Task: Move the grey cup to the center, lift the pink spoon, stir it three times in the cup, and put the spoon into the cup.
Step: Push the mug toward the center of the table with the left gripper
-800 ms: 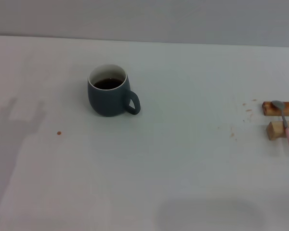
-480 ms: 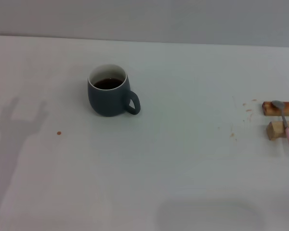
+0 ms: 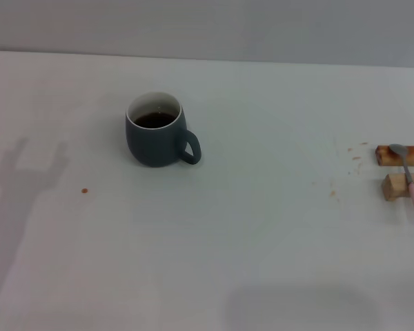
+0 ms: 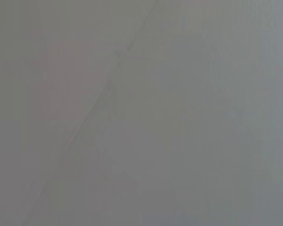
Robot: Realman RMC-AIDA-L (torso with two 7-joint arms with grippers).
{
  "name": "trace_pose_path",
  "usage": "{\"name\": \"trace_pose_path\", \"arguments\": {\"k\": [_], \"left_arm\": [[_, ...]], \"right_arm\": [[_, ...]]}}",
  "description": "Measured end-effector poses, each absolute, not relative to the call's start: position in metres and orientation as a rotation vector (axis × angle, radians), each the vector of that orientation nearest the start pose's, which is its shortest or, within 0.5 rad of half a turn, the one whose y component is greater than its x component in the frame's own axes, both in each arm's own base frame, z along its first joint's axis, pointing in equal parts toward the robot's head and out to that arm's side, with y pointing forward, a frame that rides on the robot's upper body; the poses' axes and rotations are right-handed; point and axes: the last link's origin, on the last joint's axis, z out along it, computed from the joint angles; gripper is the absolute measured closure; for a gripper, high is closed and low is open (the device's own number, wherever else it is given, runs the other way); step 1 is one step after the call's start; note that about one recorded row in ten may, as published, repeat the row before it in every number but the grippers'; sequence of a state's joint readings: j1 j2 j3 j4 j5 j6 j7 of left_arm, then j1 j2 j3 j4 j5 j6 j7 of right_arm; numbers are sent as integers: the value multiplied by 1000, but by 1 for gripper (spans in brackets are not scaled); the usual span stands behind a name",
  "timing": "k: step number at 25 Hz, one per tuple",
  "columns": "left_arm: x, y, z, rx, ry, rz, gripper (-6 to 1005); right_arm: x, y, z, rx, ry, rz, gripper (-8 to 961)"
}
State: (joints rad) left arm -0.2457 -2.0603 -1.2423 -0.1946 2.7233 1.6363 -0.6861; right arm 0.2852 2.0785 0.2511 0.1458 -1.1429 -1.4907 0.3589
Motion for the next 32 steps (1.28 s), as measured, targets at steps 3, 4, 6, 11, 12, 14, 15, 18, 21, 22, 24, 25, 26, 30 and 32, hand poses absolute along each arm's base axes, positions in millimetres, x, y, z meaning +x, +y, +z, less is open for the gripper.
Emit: {"name": "trace_pose_path", "arguments": {"k": [3, 4, 6, 11, 12, 14, 15, 18, 21, 22, 24, 25, 26, 30, 32], "left_arm": [[-323, 267, 40, -1393, -603, -1346, 150], [-324, 268, 39, -1394, -609, -1341, 150], [-325, 271, 39, -1394, -619, -1329, 150], [-327, 277, 39, -1407, -616, -1290, 152], [-327, 277, 39, -1407, -616, -1290, 152], [-327, 277, 39, -1407, -616, -1290, 153], [-327, 280, 38, -1415, -608, -1269, 153], [-327, 302, 39, -1471, -620, -1191, 153], [-330, 321, 36, -1532, -665, -1107, 152], [-332, 330, 32, -1571, -690, -1054, 152], [-333, 340, 28, -1608, -713, -994, 152], [-332, 346, 25, -1630, -722, -959, 152], [-332, 350, 23, -1647, -726, -929, 152], [-328, 368, 12, -1724, -697, -792, 152], [-325, 374, 6, -1754, -684, -745, 153]], "right_arm": [[399, 243, 56, -870, 721, 866, 157], [399, 244, 55, -871, 725, 865, 157], [399, 246, 55, -874, 731, 864, 157], [397, 250, 54, -879, 733, 872, 157], [397, 250, 54, -880, 732, 874, 157], [395, 252, 53, -887, 732, 880, 157], [395, 253, 53, -894, 732, 883, 157], [393, 254, 52, -906, 735, 889, 157], [392, 256, 50, -913, 739, 896, 157], [391, 256, 49, -921, 741, 904, 157], [389, 258, 47, -941, 752, 925, 156], [388, 259, 46, -950, 756, 934, 156], [388, 259, 46, -954, 759, 939, 156], [387, 260, 45, -965, 761, 944, 156], [387, 260, 45, -968, 760, 944, 156]]}}
